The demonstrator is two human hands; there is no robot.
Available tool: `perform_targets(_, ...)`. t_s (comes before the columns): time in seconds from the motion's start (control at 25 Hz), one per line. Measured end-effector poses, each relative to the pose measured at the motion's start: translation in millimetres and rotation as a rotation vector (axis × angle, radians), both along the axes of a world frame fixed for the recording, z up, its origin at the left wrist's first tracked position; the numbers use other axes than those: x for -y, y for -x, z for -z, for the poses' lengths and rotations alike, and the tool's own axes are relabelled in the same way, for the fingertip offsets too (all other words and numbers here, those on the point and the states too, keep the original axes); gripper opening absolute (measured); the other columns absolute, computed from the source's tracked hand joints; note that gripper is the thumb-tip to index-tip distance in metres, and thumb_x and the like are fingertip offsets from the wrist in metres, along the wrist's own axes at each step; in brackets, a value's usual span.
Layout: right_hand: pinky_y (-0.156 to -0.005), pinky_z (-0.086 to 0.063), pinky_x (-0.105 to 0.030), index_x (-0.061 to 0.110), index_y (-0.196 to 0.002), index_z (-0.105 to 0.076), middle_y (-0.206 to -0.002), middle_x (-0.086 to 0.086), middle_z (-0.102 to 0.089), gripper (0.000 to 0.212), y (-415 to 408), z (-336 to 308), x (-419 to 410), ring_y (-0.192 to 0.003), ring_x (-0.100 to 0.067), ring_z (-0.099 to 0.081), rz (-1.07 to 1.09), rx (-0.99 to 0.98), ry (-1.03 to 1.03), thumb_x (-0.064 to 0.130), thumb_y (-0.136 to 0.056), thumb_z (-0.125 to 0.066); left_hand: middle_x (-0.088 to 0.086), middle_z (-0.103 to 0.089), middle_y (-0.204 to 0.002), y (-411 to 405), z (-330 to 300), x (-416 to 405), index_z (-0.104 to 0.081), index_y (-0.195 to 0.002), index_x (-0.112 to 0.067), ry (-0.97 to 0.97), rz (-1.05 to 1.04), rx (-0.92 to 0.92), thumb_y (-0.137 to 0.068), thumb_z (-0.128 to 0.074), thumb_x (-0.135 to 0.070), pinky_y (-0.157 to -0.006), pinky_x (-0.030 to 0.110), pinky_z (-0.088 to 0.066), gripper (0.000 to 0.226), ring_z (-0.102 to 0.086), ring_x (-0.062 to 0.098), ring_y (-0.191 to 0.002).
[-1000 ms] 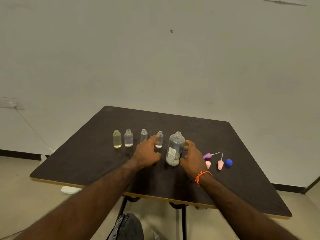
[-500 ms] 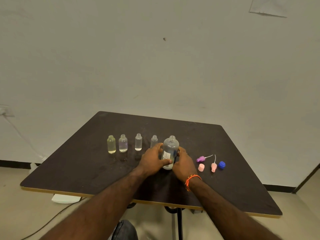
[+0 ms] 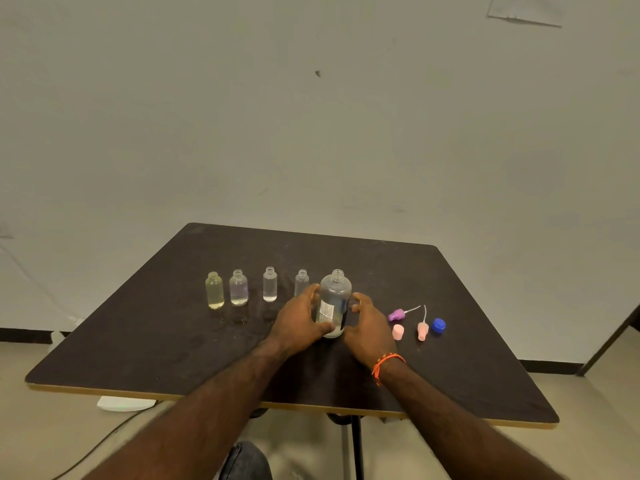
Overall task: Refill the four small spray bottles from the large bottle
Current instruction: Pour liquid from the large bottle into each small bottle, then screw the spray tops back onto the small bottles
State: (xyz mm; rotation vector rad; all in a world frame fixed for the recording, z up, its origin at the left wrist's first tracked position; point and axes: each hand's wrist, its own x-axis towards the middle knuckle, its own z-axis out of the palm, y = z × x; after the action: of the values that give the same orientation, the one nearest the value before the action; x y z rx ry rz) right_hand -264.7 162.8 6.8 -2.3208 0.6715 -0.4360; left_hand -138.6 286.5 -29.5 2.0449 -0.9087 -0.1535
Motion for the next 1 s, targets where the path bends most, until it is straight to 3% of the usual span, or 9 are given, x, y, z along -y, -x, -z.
perform_targets(0.08, -0.098, -0.052, -0.033, 0.016, -0.144, -0.042, -0.134, -0.005, -0.060, 0.065, 4, 0, 8, -0.119, -0.020, -0.060, 0.017, -0.016, 0.053, 0.005, -0.085, -0.068, -0.007, -0.064, -0.132, -2, -7, -4, -0.048, -0.140, -0.029, -0.038, -0.036, 0.089, -0.071, -0.077, -0.025, -0.103, 0.040, -0.053, 0.075, -0.061, 0.014, -0.118)
perform_targets(0.24, -0.090, -0.050, -0.025, 0.022, -0.134, -0.053, -0.126, 0.003, -0.065, 0.047, 14, 2, 20, -0.110, -0.011, -0.063, 0.055, -0.035, 0.141, 0.012, -0.090, -0.064, 0.001, -0.069, -0.115, -17, -29, -8, -0.063, -0.125, -0.019, 0.021, -0.295, 0.252, -0.081, -0.071, -0.008, -0.093, 0.044, -0.057, 0.046, -0.065, 0.025, -0.106)
perform_targets(0.32, -0.089, -0.051, -0.026, 0.024, -0.131, -0.056, -0.123, 0.007, -0.067, 0.040, 17, 3, 21, -0.108, -0.010, -0.064, 0.070, -0.052, 0.188, 0.017, -0.092, -0.061, 0.006, -0.069, -0.125, -31, -34, -5, -0.062, -0.131, -0.014, 0.055, -0.329, 0.201, -0.087, -0.069, -0.008, -0.099, 0.048, -0.055, 0.045, -0.065, 0.028, -0.114)
perform_targets(0.44, -0.084, -0.051, -0.024, 0.025, -0.131, -0.056, -0.115, 0.009, -0.069, 0.037, 20, 7, 21, -0.102, -0.008, -0.066, 0.064, -0.063, 0.260, 0.023, -0.094, -0.059, 0.010, -0.057, -0.148, -53, -33, 2, -0.048, -0.150, -0.011, 0.041, -0.266, 0.031, -0.094, -0.070, -0.011, -0.112, 0.044, -0.047, 0.060, -0.056, 0.030, -0.135)
perform_targets(0.64, -0.083, -0.052, -0.024, 0.026, -0.131, -0.056, -0.109, 0.011, -0.068, 0.036, 23, 12, 29, -0.093, -0.008, -0.065, 0.095, -0.077, 0.305, 0.025, -0.095, -0.058, 0.012, -0.058, -0.148, -69, -16, 19, -0.043, -0.152, -0.009, -0.044, -0.234, -0.022, -0.092, -0.075, -0.019, -0.109, 0.035, -0.046, 0.069, -0.057, 0.028, -0.133)
perform_targets(0.72, -0.085, -0.049, -0.023, 0.026, -0.133, -0.053, -0.117, 0.011, -0.066, 0.041, 21, 12, 33, -0.099, -0.008, -0.065, 0.080, -0.094, 0.270, 0.027, -0.093, -0.062, 0.011, -0.062, -0.142, -70, -10, 22, -0.044, -0.151, -0.009, -0.085, -0.239, -0.026, -0.092, -0.075, -0.018, -0.105, 0.035, -0.049, 0.067, -0.062, 0.029, -0.126)
perform_targets(0.84, -0.090, -0.055, -0.029, 0.027, -0.145, -0.039, -0.134, 0.007, -0.058, 0.068, 10, 9, 29, -0.104, -0.011, -0.064, -0.019, -0.065, 0.154, 0.028, -0.085, -0.072, 0.012, -0.067, -0.131, -63, -3, 22, -0.045, -0.147, -0.010, -0.001, -0.309, -0.021, -0.092, -0.070, -0.016, -0.096, 0.037, -0.054, 0.060, -0.066, 0.029, -0.115)
perform_targets(0.92, -0.091, -0.057, -0.034, 0.026, -0.149, -0.033, -0.138, 0.005, -0.052, 0.080, -2, 7, 24, -0.103, -0.013, -0.063, -0.040, 0.000, 0.067, 0.024, -0.080, -0.074, 0.007, -0.067, -0.125, -50, -3, 15, -0.053, -0.136, -0.011, 0.112, -0.354, 0.133, -0.087, -0.069, -0.015, -0.096, 0.040, -0.054, 0.052, -0.064, 0.026, -0.112)
perform_targets(1.0, -0.095, -0.056, -0.039, 0.024, -0.149, -0.031, -0.140, 0.004, -0.050, 0.086, -12, 5, 20, -0.112, -0.016, -0.060, -0.050, 0.061, 0.013, 0.025, -0.076, -0.075, 0.000, -0.062, -0.122, -38, 0, 5, -0.054, -0.131, -0.015, 0.158, -0.205, 0.279, -0.077, -0.073, -0.012, -0.098, 0.040, -0.053, 0.057, -0.059, 0.018, -0.110)
